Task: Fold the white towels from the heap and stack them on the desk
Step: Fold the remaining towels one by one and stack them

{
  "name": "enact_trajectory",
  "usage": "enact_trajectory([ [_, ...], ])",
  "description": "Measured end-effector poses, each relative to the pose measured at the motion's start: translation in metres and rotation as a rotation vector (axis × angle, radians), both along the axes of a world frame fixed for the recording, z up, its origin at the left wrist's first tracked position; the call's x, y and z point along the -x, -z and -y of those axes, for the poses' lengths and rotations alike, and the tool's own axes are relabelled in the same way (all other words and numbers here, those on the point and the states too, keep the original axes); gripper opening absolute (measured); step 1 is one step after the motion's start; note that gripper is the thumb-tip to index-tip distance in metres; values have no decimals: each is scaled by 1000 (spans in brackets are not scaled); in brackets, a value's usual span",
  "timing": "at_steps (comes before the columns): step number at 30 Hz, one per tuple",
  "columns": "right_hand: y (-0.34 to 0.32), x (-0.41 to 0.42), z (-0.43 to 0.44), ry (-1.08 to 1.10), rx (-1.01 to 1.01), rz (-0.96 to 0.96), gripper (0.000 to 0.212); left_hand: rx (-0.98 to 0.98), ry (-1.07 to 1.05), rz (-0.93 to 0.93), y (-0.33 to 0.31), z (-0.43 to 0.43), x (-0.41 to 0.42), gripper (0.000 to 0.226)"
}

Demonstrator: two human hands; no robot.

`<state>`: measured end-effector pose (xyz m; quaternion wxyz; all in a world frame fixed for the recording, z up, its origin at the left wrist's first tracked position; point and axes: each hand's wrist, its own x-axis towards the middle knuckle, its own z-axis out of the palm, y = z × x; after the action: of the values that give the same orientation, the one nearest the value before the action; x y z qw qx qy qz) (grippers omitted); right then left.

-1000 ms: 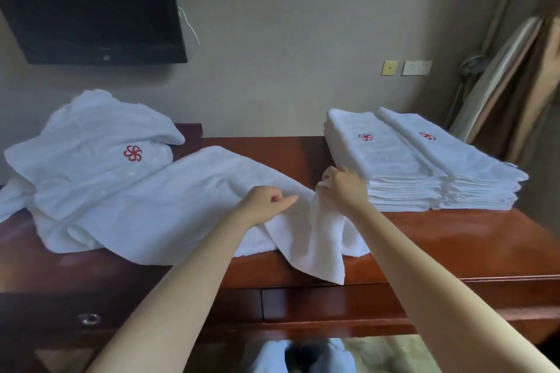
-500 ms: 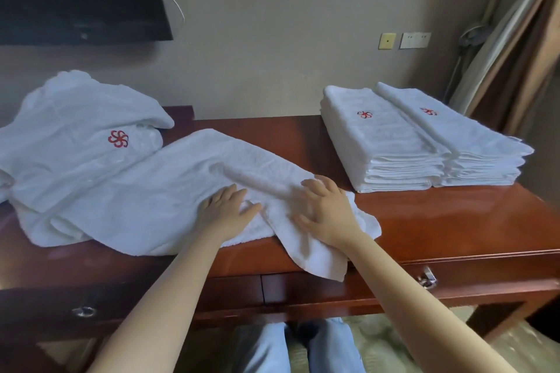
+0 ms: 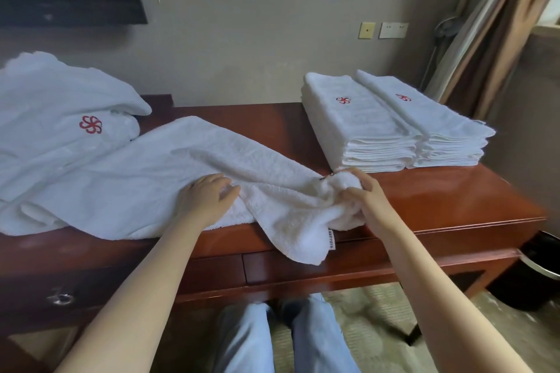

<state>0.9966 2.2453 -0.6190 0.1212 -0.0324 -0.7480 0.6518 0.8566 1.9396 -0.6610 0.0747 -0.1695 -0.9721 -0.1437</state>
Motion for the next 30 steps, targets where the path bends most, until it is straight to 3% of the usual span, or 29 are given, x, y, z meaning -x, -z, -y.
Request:
enact_trajectory([
  [8,-12,-20,7,-64,-208,44,34,9,1,2,-1,-1,-2,66],
  [14,-52,-7,48,-116,-884,-104,55,-72,0,38,-7,0,-2,50],
  [17,-61,11,87,-200,-871,-142,45,-209,-27,23,-15,10,-6,41],
  [22,-50,49,158,-366,-824,-110,45,-141,-178,-121,-34,63,-6,35],
  [30,-4,103,257,-525,-870,34,80,-7,-515,-185,-50,155,-16,35],
])
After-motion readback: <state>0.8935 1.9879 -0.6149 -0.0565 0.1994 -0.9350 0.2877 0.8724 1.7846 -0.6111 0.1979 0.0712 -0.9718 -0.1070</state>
